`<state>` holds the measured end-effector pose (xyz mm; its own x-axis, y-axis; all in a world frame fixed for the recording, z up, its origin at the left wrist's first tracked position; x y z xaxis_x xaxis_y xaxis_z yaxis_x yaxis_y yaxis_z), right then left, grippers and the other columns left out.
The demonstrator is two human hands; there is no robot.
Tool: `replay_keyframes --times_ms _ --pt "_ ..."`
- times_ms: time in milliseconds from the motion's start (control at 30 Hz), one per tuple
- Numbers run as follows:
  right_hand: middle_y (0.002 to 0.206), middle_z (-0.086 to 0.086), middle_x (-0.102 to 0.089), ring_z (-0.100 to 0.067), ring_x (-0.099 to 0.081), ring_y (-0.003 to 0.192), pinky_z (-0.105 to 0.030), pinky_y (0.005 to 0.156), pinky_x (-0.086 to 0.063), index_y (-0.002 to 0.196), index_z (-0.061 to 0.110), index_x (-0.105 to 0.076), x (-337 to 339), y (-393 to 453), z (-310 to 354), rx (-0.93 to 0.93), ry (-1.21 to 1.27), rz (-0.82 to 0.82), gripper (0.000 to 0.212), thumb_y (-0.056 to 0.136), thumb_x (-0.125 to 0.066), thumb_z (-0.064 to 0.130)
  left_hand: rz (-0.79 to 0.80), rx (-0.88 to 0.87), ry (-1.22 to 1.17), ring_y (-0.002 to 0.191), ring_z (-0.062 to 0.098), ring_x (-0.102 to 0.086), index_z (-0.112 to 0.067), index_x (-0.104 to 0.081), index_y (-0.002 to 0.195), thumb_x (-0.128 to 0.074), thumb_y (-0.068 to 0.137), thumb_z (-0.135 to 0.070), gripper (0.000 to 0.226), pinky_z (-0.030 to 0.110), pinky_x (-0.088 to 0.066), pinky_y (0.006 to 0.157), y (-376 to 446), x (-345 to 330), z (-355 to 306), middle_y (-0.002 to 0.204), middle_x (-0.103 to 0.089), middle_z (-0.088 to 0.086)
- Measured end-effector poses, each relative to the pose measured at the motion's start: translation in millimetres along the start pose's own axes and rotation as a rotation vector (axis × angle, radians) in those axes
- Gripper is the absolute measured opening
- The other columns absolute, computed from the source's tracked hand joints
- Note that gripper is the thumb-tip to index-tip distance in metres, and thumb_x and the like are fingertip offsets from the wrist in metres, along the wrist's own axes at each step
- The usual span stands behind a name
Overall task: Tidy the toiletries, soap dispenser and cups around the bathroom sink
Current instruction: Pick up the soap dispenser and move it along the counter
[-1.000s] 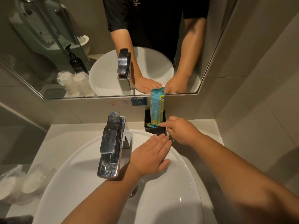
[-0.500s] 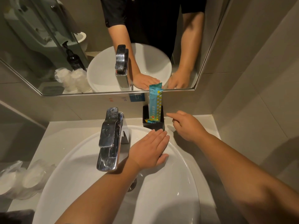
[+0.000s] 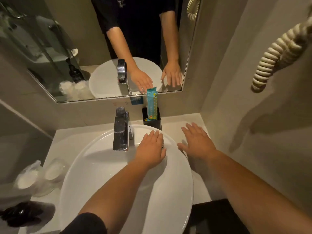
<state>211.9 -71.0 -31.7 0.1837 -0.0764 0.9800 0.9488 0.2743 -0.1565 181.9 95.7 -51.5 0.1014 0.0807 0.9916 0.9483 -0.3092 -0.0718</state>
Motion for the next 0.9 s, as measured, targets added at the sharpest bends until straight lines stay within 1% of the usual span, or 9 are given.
replay_keyframes --times_ms 100,167,300,367,500,633,700,800,900 --pt "0.161 -0.002 -0.012 -0.023 -0.001 0.148 -0.042 0.121 -0.002 0.150 0.023 -0.017 -6.0 -32.9 16.8 0.030 -0.024 0.013 0.075 0.090 -0.037 0.062 0.017 0.024 0.011 0.144 0.028 -0.015 -0.011 -0.020 0.148 -0.031 0.096 -0.046 0.064 0.044 -0.009 0.119 -30.6 4.6 -2.4 0.156 -0.022 0.011" --pt "0.161 -0.003 -0.013 -0.024 -0.002 0.148 -0.043 0.120 -0.002 0.150 0.021 -0.017 -9.8 -51.4 29.5 0.057 -0.028 0.016 0.078 0.088 -0.038 0.064 0.010 0.019 0.014 0.143 0.028 -0.018 -0.012 -0.023 0.147 -0.032 0.095 -0.048 0.065 0.043 -0.012 0.118 -50.7 7.1 -3.7 0.154 -0.027 0.011" --pt "0.158 -0.002 -0.023 -0.025 -0.011 0.147 -0.042 0.119 -0.005 0.148 0.022 -0.024 -14.7 -84.2 55.7 0.095 0.018 -0.044 0.079 0.085 -0.045 0.065 -0.073 0.006 0.036 0.130 0.028 -0.037 -0.012 -0.039 0.137 -0.041 0.090 -0.051 0.061 0.041 -0.029 0.109 -90.1 15.2 -9.9 0.140 -0.046 0.009" --pt "0.157 -0.001 -0.025 -0.024 -0.015 0.147 -0.041 0.118 -0.007 0.147 0.023 -0.026 -17.7 -101.7 66.3 0.114 0.023 -0.054 0.079 0.084 -0.048 0.066 -0.111 0.006 0.063 0.123 0.027 -0.044 -0.012 -0.043 0.133 -0.045 0.089 -0.051 0.059 0.040 -0.035 0.105 -112.4 18.3 -16.3 0.133 -0.052 0.008" --pt "0.157 -0.001 -0.026 -0.024 -0.018 0.146 -0.041 0.118 -0.009 0.147 0.024 -0.025 -25.8 -134.3 85.5 0.185 0.006 -0.059 0.081 0.082 -0.048 0.067 -0.160 0.052 0.101 0.119 0.027 -0.047 -0.011 -0.045 0.132 -0.048 0.087 -0.052 0.060 0.039 -0.038 0.102 -160.3 19.7 -24.3 0.131 -0.053 0.008" --pt "0.157 -0.002 -0.026 -0.025 -0.019 0.146 -0.042 0.117 -0.010 0.147 0.022 -0.025 -30.5 -167.9 108.0 0.270 -0.001 -0.068 0.083 0.082 -0.049 0.067 -0.241 0.171 0.071 0.108 0.021 -0.050 -0.018 -0.046 0.125 -0.049 0.085 -0.052 0.053 0.035 -0.044 0.096 -221.0 31.8 -26.5 0.125 -0.054 0.003" --pt "0.157 -0.003 -0.025 -0.025 -0.018 0.146 -0.041 0.117 -0.009 0.147 0.021 -0.024 -33.1 -188.1 123.0 0.317 -0.016 -0.042 0.083 0.082 -0.049 0.066 -0.226 0.213 0.063 0.116 0.023 -0.048 -0.016 -0.043 0.131 -0.048 0.087 -0.051 0.057 0.037 -0.039 0.101 -254.9 32.8 -28.5 0.131 -0.052 0.005" --pt "0.156 -0.005 -0.028 -0.027 -0.021 0.145 -0.043 0.117 -0.013 0.146 0.019 -0.026 -35.7 -214.4 145.4 0.371 -0.018 -0.032 0.083 0.082 -0.050 0.066 -0.198 0.292 0.083 0.132 0.026 -0.038 -0.011 -0.036 0.140 -0.043 0.090 -0.051 0.065 0.041 -0.027 0.112 -298.2 32.4 -26.3 0.145 -0.042 0.009" --pt "0.150 -0.006 -0.038 -0.028 -0.034 0.137 -0.043 0.114 -0.025 0.142 0.017 -0.034 -27.9 -231.5 176.3 0.460 -0.037 -0.063 0.080 0.081 -0.052 0.065 -0.198 0.368 0.070 0.132 0.026 -0.038 -0.013 -0.034 0.140 -0.042 0.090 -0.053 0.064 0.042 -0.027 0.113 -334.7 34.6 -17.9 0.145 -0.041 0.008"
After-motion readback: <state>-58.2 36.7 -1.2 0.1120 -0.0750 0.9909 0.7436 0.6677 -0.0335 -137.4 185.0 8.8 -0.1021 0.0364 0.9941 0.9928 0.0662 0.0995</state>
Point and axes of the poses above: each hand's wrist, its own y-axis towards the middle knuckle, its own x-axis out of the back of the hand, z = x × y, the point moved 7 cm from there along y, towards the middle knuckle
